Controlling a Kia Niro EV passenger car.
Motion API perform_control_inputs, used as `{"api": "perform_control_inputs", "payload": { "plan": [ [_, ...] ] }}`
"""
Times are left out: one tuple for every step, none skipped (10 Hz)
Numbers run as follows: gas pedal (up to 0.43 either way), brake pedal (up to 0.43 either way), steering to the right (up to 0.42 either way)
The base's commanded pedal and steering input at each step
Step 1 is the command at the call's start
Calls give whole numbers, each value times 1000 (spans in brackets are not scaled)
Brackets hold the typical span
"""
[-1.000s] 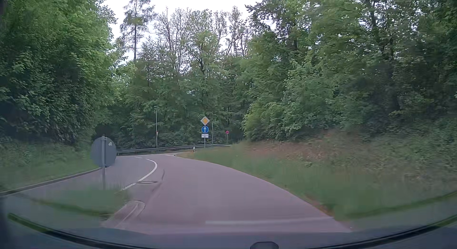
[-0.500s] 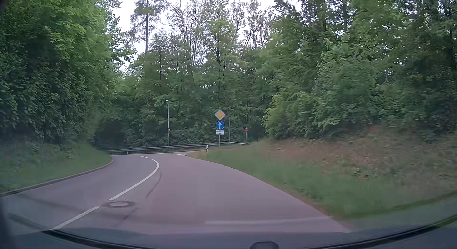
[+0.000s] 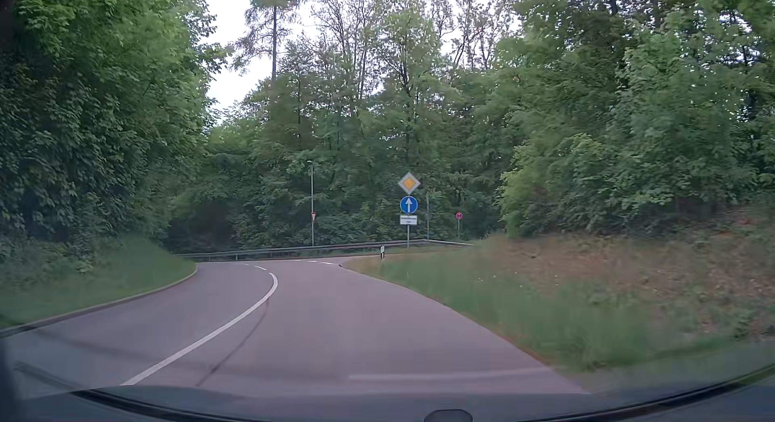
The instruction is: Follow the waypoints while adhering to traffic rules and regulations
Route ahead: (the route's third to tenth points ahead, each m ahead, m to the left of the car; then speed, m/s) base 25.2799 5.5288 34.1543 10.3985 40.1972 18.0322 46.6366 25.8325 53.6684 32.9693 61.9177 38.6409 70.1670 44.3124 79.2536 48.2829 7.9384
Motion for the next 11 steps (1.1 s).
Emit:
{"api": "perform_control_inputs", "payload": {
  "plan": [
    [79,0,-100],
    [79,0,-100],
    [79,0,-98],
    [79,0,-90],
    [79,0,-85],
    [79,0,-84],
    [79,0,-84],
    [79,0,-83],
    [79,0,-81],
    [79,0,-80],
    [79,0,-76]
  ]
}}
